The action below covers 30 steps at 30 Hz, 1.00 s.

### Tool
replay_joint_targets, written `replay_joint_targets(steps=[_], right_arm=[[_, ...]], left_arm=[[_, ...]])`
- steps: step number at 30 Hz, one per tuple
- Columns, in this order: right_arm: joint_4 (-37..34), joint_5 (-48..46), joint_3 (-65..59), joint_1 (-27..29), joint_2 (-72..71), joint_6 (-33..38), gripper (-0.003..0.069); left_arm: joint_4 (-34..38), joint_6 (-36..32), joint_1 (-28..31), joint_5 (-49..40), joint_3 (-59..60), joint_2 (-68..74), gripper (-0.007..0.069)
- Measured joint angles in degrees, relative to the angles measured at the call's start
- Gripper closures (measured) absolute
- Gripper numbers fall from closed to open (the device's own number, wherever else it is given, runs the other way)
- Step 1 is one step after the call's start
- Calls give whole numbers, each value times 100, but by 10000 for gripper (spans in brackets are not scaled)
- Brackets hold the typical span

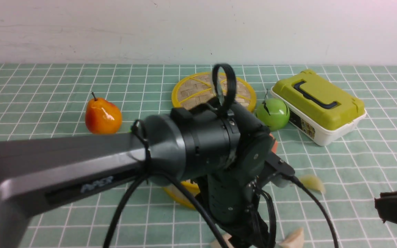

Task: Put the dumplings into the steamer on the table with the blue tablecloth.
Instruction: 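Reach for and grasp a dumpling on the table with the left gripper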

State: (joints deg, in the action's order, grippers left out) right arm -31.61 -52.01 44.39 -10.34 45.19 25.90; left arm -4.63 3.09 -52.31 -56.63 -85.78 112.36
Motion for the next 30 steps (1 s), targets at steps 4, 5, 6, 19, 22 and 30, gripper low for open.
replay_joint_targets(steps=[4,5,6,19,22,30], right_arm=[[-31,-71,0,0,0,0,583],[-31,-86,0,0,0,0,583],[-31,-107,0,0,0,0,582],[-33,-106,0,0,0,0,566],[-33,-106,0,0,0,0,565],[-33,-101,0,0,0,0,564]], left_arm=[[-58,-3,0,168,5,441,139],[-58,-3,0,180,5,493,141],[-58,-3,0,196,5,595,153],[-37,594,8,-291,-397,487,387],[-130,788,103,-412,-794,157,387],[337,1190,1476,-535,-1812,-104,388]])
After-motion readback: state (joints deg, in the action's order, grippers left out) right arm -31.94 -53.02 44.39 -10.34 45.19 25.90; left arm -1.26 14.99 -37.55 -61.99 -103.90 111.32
